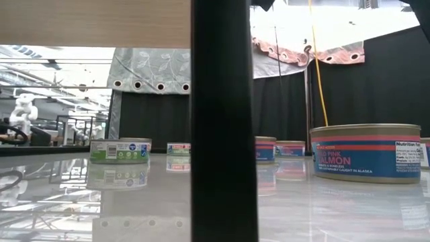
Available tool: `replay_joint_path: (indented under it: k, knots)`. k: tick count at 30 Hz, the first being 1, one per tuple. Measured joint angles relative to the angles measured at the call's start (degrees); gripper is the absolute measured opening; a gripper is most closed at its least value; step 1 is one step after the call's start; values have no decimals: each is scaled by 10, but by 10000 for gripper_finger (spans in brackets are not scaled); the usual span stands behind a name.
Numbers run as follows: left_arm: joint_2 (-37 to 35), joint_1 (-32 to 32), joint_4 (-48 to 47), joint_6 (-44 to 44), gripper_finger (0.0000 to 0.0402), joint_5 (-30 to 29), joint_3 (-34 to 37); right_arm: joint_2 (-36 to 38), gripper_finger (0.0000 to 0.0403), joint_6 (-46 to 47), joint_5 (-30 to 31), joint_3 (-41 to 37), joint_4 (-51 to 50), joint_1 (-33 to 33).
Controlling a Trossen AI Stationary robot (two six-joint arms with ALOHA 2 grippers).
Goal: Stack canned seafood by type on shelf
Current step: Put the green tuna can on the shelf, then stack the green tuna can on top of the green tuna can on the shelf
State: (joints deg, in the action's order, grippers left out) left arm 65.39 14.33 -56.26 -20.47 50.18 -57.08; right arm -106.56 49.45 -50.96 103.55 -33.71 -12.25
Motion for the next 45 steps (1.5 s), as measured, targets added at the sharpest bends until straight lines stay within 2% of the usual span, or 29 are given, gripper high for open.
replay_joint_path:
  k: [8,15,21,28,35,39,45]
  knots:
    - [37,13,6,3,160,-6,0,4,290,-35,-2,0,-55,-9]
    - [42,16,4,-1,208,-54,0,4,290,-43,-2,0,-56,-9]
    - [35,16,2,-17,249,-53,0,4,290,-50,-2,0,-56,-9]
    - [30,16,1,-17,253,-24,-8,4,290,-54,-2,0,-56,-9]
    - [30,-9,-36,-17,250,-53,-58,4,290,-67,12,0,-59,-11]
    - [29,-47,-115,-16,232,-109,-123,4,282,-68,43,0,-60,-18]
    - [29,-96,-164,-21,195,-268,-218,4,252,-71,140,0,-55,-42]
